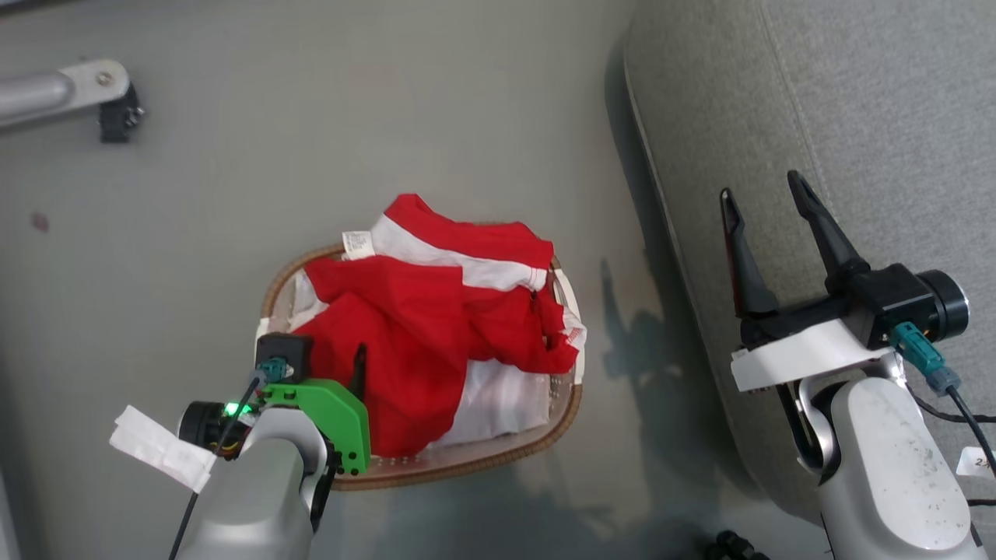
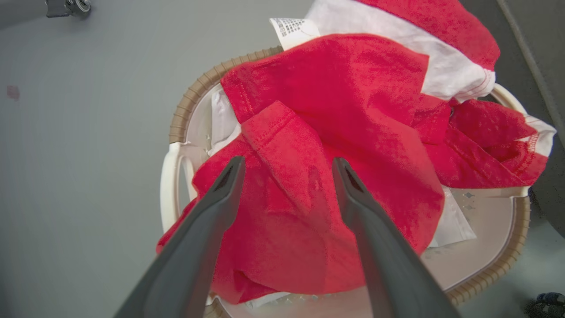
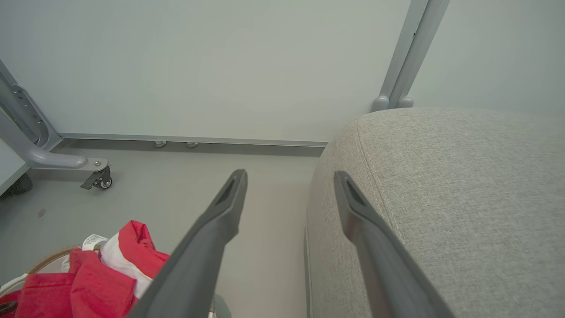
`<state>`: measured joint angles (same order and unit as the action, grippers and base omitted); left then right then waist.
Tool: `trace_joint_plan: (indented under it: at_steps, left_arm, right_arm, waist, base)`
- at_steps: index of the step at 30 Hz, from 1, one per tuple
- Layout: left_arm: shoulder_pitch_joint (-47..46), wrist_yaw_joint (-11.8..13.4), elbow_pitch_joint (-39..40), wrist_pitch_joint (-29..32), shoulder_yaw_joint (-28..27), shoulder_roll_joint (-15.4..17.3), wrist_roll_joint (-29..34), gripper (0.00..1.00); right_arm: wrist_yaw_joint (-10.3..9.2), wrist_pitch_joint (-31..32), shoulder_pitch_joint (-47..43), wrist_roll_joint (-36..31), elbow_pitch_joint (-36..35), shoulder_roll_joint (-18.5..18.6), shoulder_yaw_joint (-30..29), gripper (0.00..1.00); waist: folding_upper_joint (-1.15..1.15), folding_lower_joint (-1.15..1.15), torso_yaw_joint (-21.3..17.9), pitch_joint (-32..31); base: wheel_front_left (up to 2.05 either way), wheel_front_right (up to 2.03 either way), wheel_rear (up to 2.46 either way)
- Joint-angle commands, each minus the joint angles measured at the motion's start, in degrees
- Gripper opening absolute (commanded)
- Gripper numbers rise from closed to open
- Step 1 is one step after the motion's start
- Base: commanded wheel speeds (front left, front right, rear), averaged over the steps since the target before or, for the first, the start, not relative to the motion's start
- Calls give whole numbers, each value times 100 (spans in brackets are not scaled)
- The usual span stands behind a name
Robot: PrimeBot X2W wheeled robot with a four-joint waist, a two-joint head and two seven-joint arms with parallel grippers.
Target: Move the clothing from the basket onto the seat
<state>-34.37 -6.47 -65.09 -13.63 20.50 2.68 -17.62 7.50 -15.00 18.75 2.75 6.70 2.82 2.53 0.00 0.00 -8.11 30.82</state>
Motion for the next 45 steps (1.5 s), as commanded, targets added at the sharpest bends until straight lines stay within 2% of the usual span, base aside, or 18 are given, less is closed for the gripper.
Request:
trace_joint_plan:
  at_steps: [1,4,12,18,19,20,21,22,23,30,36,45]
  left_arm:
    - [-190,49,-94,29,3,39,-58,100]
    - [-373,95,-311,64,-25,39,-147,100]
    - [-658,4,-581,226,115,38,-296,100]
    - [-825,90,-680,389,278,38,-338,100]
    - [-851,84,-683,366,290,38,-362,87]
    - [-885,81,-687,332,298,40,-387,49]
    - [-903,68,-689,285,326,38,-391,36]
    - [-917,53,-688,265,352,38,-397,13]
    - [-918,45,-679,225,380,38,-410,0]
    - [-830,-16,-620,-33,610,37,-358,0]
    - [-591,-55,-363,-152,758,36,-319,0]
    - [59,-72,909,-152,696,137,-172,0]
  right_arm:
    - [-3,-28,107,55,-47,13,8,100]
    - [-3,-28,187,85,-84,12,43,100]
    - [-3,-28,308,140,-119,13,85,100]
    - [-3,-28,401,183,-155,14,153,100]
    - [-3,-28,411,187,-161,14,155,100]
    - [-3,-28,415,190,-163,14,155,100]
    - [-3,-28,421,196,-160,14,148,100]
    - [-3,-28,427,198,-154,14,139,100]
    - [-3,-28,432,202,-146,14,133,100]
    - [-3,-28,361,223,-53,15,90,100]
    - [-3,-28,229,105,72,16,1,100]
    - [-3,-28,-146,-70,208,18,-186,100]
  waist:
    - [0,0,-310,633]
    - [0,0,-358,808]
    - [0,0,-442,1097]
    - [0,0,-535,1283]
    - [0,0,-542,1299]
    - [0,0,-551,1316]
    - [0,0,-556,1328]
    - [0,0,-556,1332]
    - [0,0,-554,1330]
    - [0,0,-444,1145]
    - [0,0,-227,717]
    - [0,0,194,-351]
  base:
    - [0,0,0]
    - [0,0,0]
    - [0,0,0]
    - [0,0,0]
    - [0,0,0]
    - [0,0,0]
    - [0,0,0]
    - [0,0,0]
    - [0,0,0]
    - [0,0,0]
    - [0,0,0]
    - [0,0,0]
